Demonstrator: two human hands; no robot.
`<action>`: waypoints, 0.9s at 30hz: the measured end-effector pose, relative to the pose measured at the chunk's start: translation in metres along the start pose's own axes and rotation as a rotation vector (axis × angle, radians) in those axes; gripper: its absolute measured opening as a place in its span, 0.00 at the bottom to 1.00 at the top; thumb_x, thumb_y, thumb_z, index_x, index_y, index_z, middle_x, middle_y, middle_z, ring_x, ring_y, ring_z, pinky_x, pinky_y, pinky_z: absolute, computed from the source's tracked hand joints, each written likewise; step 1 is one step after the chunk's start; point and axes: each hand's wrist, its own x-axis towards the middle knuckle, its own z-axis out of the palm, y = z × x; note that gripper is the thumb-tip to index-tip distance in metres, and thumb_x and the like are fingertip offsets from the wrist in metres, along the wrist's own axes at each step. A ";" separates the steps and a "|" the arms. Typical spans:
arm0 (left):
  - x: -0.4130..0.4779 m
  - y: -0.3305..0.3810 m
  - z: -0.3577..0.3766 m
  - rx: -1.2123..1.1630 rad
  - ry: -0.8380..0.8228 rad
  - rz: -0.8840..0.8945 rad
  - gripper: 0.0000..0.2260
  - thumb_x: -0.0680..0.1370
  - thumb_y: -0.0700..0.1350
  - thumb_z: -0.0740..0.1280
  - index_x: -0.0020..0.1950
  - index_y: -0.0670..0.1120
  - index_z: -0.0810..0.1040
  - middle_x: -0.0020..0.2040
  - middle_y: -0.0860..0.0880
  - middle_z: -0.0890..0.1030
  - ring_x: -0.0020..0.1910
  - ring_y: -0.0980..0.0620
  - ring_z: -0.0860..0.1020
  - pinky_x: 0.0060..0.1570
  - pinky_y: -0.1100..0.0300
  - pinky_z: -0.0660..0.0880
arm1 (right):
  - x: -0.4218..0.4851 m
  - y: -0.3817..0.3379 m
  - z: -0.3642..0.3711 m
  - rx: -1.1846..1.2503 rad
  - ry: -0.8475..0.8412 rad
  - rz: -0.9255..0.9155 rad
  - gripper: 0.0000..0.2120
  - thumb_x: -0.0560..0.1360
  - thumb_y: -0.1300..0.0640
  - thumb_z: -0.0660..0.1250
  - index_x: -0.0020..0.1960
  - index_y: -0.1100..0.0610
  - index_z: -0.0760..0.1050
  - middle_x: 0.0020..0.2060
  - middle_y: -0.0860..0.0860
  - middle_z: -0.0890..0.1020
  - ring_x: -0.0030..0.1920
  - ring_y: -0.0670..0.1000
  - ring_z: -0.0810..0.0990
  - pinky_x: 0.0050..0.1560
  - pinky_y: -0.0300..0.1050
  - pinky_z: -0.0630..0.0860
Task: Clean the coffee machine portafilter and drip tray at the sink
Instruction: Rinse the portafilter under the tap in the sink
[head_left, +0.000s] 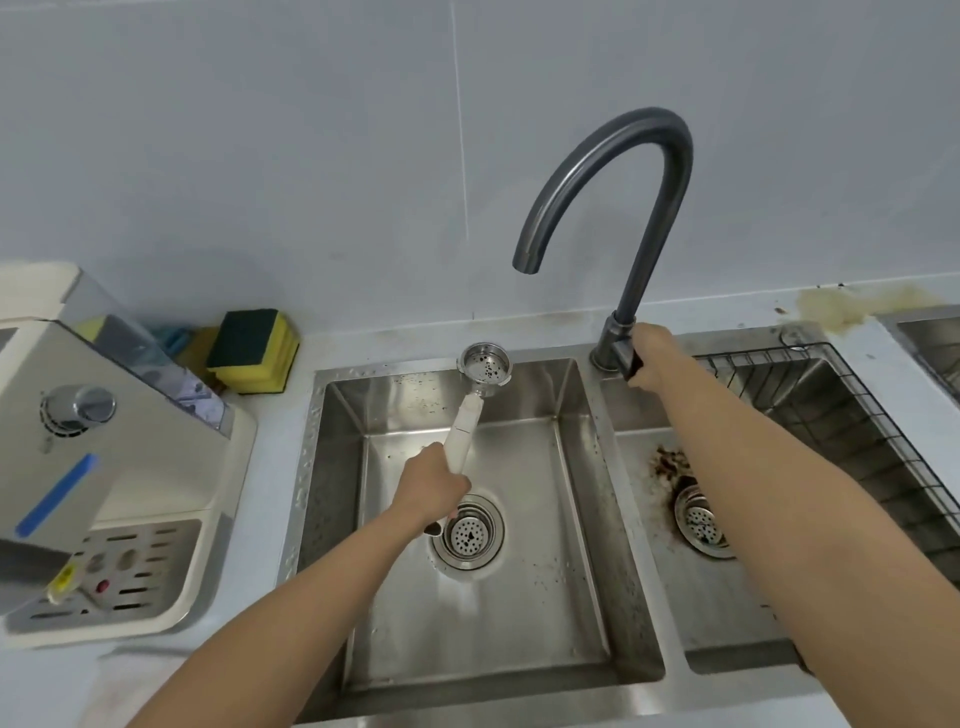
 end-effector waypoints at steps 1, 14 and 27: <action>0.001 0.001 0.002 -0.003 -0.006 0.000 0.10 0.72 0.37 0.63 0.37 0.47 0.63 0.35 0.48 0.73 0.21 0.53 0.74 0.13 0.67 0.63 | 0.000 0.000 0.000 0.000 -0.009 0.007 0.09 0.78 0.59 0.60 0.39 0.56 0.73 0.38 0.52 0.74 0.37 0.51 0.72 0.38 0.43 0.69; 0.011 0.007 0.007 -0.017 -0.028 0.022 0.09 0.72 0.36 0.63 0.36 0.46 0.65 0.32 0.49 0.72 0.14 0.61 0.71 0.15 0.72 0.64 | 0.001 0.001 0.002 0.036 0.031 0.023 0.11 0.77 0.65 0.56 0.36 0.58 0.65 0.37 0.53 0.69 0.40 0.52 0.70 0.50 0.46 0.67; 0.011 0.007 0.011 0.042 -0.064 0.040 0.09 0.71 0.36 0.63 0.37 0.46 0.65 0.32 0.49 0.72 0.13 0.60 0.70 0.16 0.71 0.64 | 0.002 0.011 -0.007 0.090 0.073 0.010 0.14 0.76 0.69 0.49 0.35 0.58 0.63 0.33 0.53 0.66 0.34 0.50 0.66 0.46 0.43 0.65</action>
